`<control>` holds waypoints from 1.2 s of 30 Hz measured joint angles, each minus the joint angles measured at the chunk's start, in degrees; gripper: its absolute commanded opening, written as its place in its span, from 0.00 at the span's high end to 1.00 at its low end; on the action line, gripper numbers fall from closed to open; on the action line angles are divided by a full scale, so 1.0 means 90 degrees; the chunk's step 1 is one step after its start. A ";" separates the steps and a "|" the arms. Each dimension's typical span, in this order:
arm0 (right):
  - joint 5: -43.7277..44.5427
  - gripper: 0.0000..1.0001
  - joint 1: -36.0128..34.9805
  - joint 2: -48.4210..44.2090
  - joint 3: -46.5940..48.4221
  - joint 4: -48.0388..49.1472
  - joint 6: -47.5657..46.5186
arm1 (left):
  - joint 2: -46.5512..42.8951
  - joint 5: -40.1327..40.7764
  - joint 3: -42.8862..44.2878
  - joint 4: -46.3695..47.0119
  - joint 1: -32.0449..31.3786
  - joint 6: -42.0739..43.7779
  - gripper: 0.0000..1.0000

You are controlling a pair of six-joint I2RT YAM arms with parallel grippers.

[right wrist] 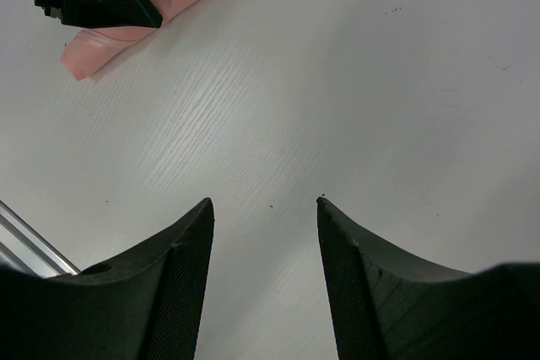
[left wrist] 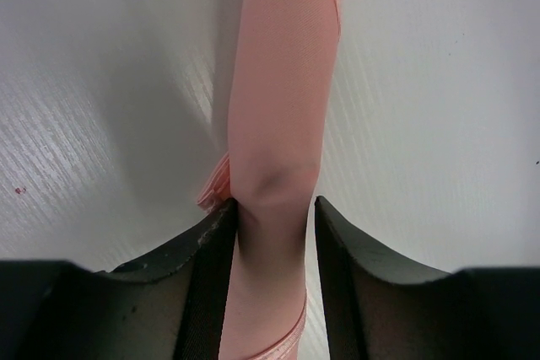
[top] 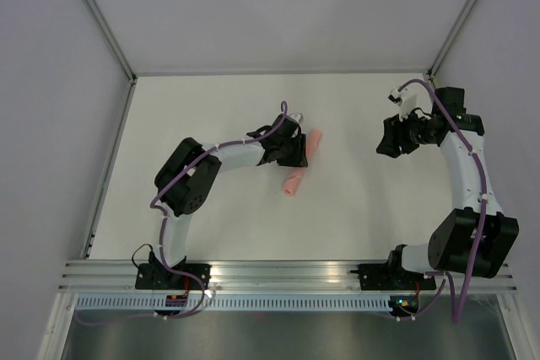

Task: Fold the napkin, place the utensils inside, and roll it up
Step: Roll the napkin with the utensil

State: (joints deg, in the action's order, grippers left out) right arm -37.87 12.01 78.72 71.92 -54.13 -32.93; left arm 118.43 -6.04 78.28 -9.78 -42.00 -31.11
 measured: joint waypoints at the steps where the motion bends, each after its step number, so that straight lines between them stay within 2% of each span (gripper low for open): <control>1: 0.0002 0.43 0.0000 0.0007 -0.0019 0.0002 -0.0010 | -0.0012 -0.0007 -0.0027 0.0036 0.0002 0.0000 0.49; 8: 0.0019 0.46 0.0000 0.0022 -0.0063 -0.0036 -0.0066 | -0.0053 -0.0012 -0.0100 0.0117 -0.0005 0.0000 0.50; 13: 0.0027 0.55 0.0000 0.0051 -0.0097 -0.0036 -0.0131 | -0.0075 -0.0012 -0.0141 0.0151 -0.0002 0.0002 0.53; 22: 0.0083 0.57 -0.0197 0.0488 -0.0058 -0.0061 -0.0151 | -0.0102 -0.0012 -0.0172 0.0148 0.0000 0.0005 0.59; 28: -0.0083 0.57 -0.0845 0.1355 0.0204 -0.0063 -0.0151 | -0.0107 -0.0029 -0.0185 0.0129 0.0002 0.0010 0.61; 36: -0.1307 0.61 -0.1248 0.3640 0.1219 0.0024 0.0131 | -0.0107 -0.0129 -0.0197 0.0129 0.0015 0.0012 0.62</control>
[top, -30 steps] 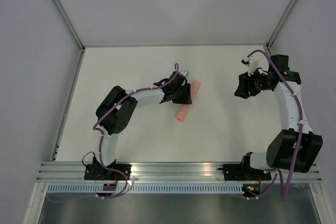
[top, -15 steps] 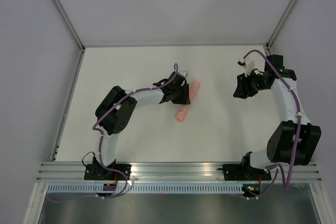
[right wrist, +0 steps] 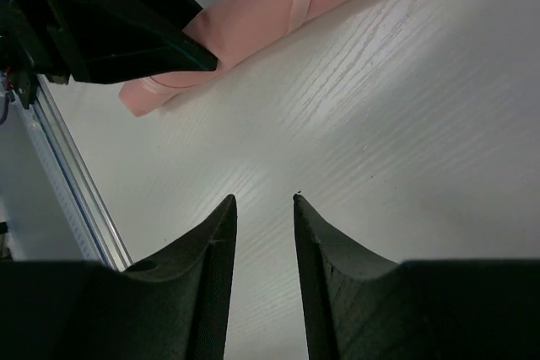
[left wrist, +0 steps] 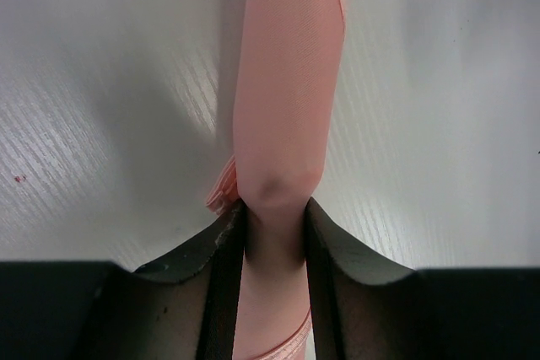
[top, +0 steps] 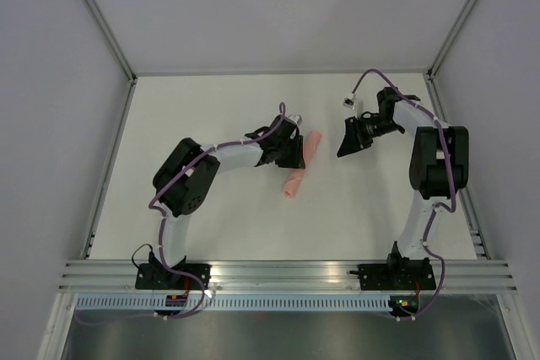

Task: Fold the napkin, place the utensils inside, and roll it up
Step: Roll the napkin with the utensil

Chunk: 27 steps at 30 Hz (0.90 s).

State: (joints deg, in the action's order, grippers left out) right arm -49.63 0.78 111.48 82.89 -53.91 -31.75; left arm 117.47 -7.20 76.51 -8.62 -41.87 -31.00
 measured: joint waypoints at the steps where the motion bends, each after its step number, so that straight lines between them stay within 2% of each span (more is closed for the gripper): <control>1: -0.0129 0.61 -0.0051 0.0260 0.0070 0.0078 0.0095 | 0.0000 -0.0012 -0.0002 0.0002 0.0002 0.0000 0.62; 5: -0.0454 0.61 -0.0347 0.0884 0.0102 0.0525 0.0675 | 0.0000 -0.0070 -0.0005 0.0002 0.0000 0.0032 0.62; 13: -0.1095 0.65 -0.0840 0.1073 0.0097 0.2011 0.2356 | 0.0000 -0.0107 -0.0007 0.0002 0.0002 0.0063 0.62; 21: -0.1095 0.66 -0.0986 0.1348 0.0085 0.3536 0.3966 | 0.0000 -0.0236 -0.0010 -0.0002 0.0000 0.0073 0.62; 27: -0.0984 0.68 -0.1263 0.1409 0.0070 0.4129 0.4527 | 0.0000 -0.0270 -0.0027 0.0012 0.0000 0.0090 0.60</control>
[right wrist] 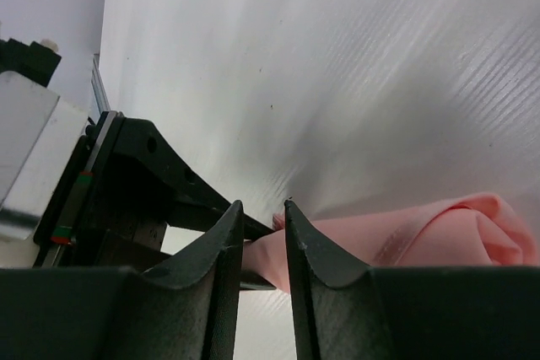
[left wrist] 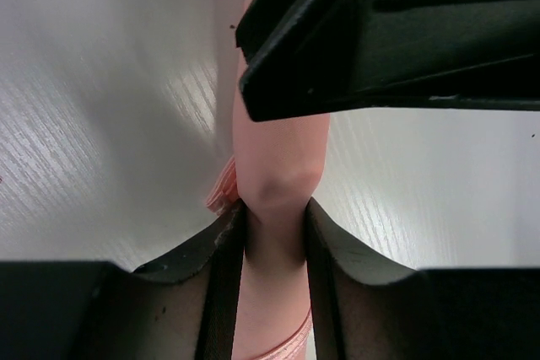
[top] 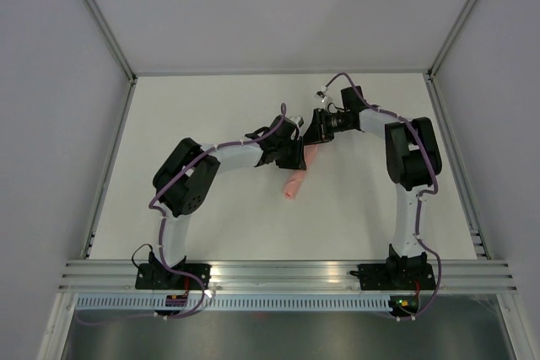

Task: Fold the napkin, place the utensils inside, and roll it up
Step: Roll the napkin with the utensil

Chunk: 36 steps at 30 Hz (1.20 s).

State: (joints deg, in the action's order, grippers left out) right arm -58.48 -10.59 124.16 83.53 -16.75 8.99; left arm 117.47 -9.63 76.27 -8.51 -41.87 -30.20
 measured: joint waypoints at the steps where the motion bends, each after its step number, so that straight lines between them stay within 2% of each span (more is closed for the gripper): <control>1: 0.0024 0.69 -0.0024 0.0015 -0.0002 0.0044 0.0034 | 0.0000 -0.0002 -0.0005 0.0007 0.0002 0.0017 0.58; 7: 0.0214 0.69 -0.0044 0.0238 -0.0015 0.0126 0.0175 | -0.0107 -0.0063 -0.0109 0.0029 -0.0002 0.0061 0.50; 21: 0.0311 0.71 -0.0039 0.0527 0.0143 -0.0053 0.0194 | -0.0228 -0.0041 -0.0214 -0.0024 -0.0032 0.0129 0.47; 36: 0.0546 0.71 -0.0056 0.0680 0.0525 -0.0440 0.0032 | -0.0959 0.0248 -0.0928 -0.0129 -0.0032 0.0352 0.46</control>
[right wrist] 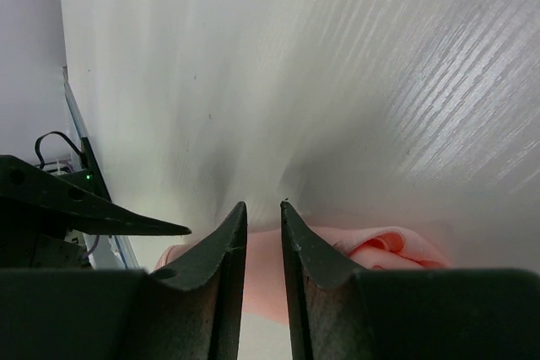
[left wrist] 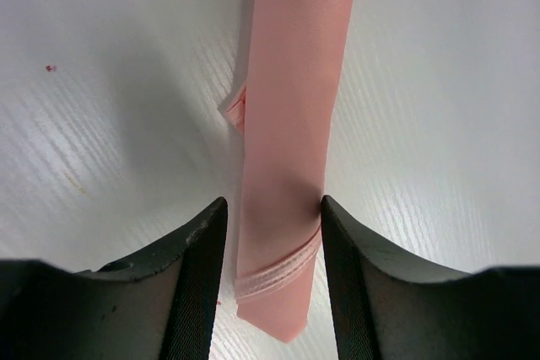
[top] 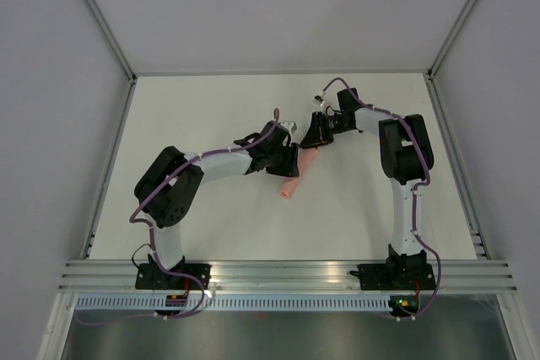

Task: Fold the napkin, place the utensils inside, and roll it up
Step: Roll the napkin with the utensil

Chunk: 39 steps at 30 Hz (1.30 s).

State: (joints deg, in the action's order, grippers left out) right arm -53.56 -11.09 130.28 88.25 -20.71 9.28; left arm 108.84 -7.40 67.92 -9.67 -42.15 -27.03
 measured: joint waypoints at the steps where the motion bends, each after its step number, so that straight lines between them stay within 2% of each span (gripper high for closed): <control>1: 0.0015 0.71 0.0000 0.0000 0.0015 -0.0012 -0.0015 | -0.0087 0.0041 -0.0046 0.0012 0.0000 0.0015 0.46; 10: 0.0087 0.71 -0.0005 0.0010 0.0112 -0.0136 -0.0129 | -0.0814 0.0330 -0.0267 0.0102 0.0000 0.0129 0.46; 17: 0.0029 0.65 -0.0005 0.0010 0.0374 -0.0194 -0.0095 | -0.1052 0.0333 -0.0267 0.0117 0.0000 0.0141 0.46; 28: -0.0452 0.62 0.0019 -0.0075 0.1171 0.0474 0.0753 | -0.1069 0.0306 -0.0279 0.0117 0.0000 0.0143 0.46; 33: -0.0444 0.59 0.0180 -0.0687 0.1061 0.0512 0.0882 | -0.1525 0.0313 -0.0483 0.0005 0.0002 0.0143 0.46; 39: -0.0442 0.56 0.1095 -0.2482 0.0510 -0.0073 0.0243 | -0.2715 0.0340 -0.0617 -0.0299 0.0002 0.0146 0.43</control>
State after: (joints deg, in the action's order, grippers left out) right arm -57.54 -1.23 107.94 92.84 -21.37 11.46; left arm 84.40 -4.34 62.37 -12.36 -42.13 -25.71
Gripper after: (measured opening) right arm 0.428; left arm 0.552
